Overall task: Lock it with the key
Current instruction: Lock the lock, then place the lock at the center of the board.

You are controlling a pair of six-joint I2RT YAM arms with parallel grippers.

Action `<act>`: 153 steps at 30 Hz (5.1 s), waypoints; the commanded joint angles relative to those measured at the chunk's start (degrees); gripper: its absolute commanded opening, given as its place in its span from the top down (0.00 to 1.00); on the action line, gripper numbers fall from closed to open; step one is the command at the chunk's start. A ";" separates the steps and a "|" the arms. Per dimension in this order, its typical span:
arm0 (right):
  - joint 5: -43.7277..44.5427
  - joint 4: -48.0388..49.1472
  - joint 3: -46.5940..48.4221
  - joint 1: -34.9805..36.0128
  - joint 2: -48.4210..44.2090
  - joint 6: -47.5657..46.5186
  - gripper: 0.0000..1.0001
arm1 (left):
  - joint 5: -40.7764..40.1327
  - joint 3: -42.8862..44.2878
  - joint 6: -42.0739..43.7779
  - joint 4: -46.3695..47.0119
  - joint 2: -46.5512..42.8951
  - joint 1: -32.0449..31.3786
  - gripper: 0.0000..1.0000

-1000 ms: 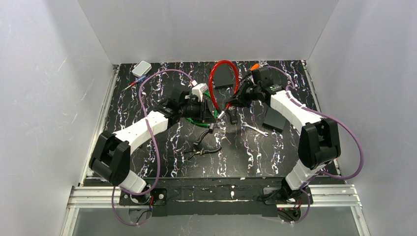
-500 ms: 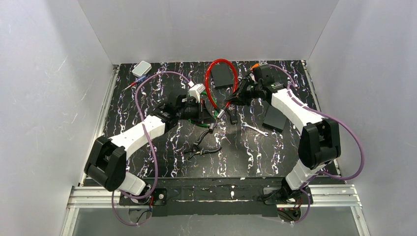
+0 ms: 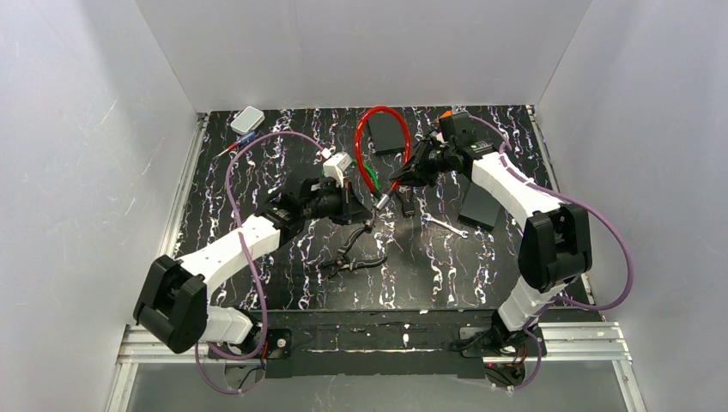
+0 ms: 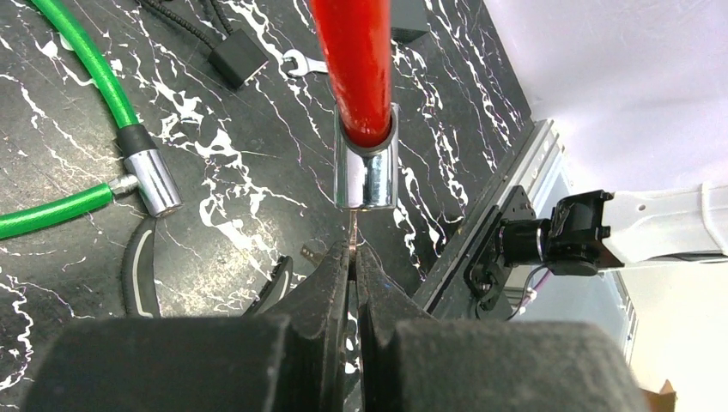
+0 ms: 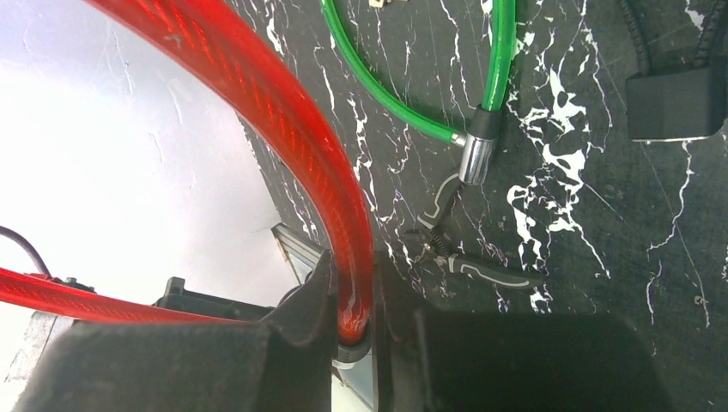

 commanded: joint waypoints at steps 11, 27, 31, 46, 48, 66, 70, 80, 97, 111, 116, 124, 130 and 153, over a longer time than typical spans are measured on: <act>9.62 6.83 9.02 -4.65 1.07 -0.60 0.99 | 0.05 -8.46 -1.04 -11.22 -8.04 -4.01 1.00; 9.74 9.14 11.36 -4.67 0.04 -5.28 0.99 | 2.92 -9.58 -3.28 -8.64 -9.68 -5.12 1.00; 9.13 9.06 9.60 -4.67 -0.47 -4.63 0.99 | 3.31 -10.29 -1.91 -2.37 -13.62 -5.16 0.93; 6.61 7.62 6.33 -3.45 -4.56 -3.01 0.99 | -7.89 4.87 11.79 -2.25 -7.23 -3.76 0.34; 6.46 7.26 6.08 -3.19 -4.92 -3.00 0.99 | -8.52 6.34 11.70 -2.89 -5.52 -3.77 0.33; 4.82 7.21 3.68 -1.37 -6.58 -1.54 0.99 | -7.62 12.57 14.92 -2.57 2.88 -3.75 0.48; 4.49 7.20 3.71 -1.07 -6.74 -1.44 0.99 | -7.56 12.88 15.40 -2.45 3.75 -3.75 0.51; 4.01 6.97 3.65 -0.72 -6.94 -1.11 0.99 | -7.47 13.99 15.80 -2.15 5.62 -3.77 0.66; 7.26 6.83 9.71 -1.35 -4.77 -2.83 0.99 | -5.46 8.26 8.09 -11.08 2.92 -3.93 1.00; 11.13 10.18 15.21 -4.76 -1.08 -2.96 0.99 | -6.75 -2.80 -0.86 -10.76 -7.63 -6.81 1.00; 10.48 11.42 11.68 -4.25 -1.50 -4.27 0.99 | -2.99 -0.11 0.25 -9.48 -11.95 -0.19 1.00; 15.39 11.89 11.02 5.27 0.42 -7.95 0.99 | 1.33 3.85 -3.92 -10.03 -20.15 22.50 1.00; 22.38 10.54 16.56 16.39 7.01 -11.32 0.99 | -3.34 7.30 -4.95 -16.01 -25.25 35.41 1.00; 29.82 4.06 42.21 32.71 39.82 -2.64 0.94 | -7.02 12.29 -4.11 -24.18 -22.40 54.26 1.00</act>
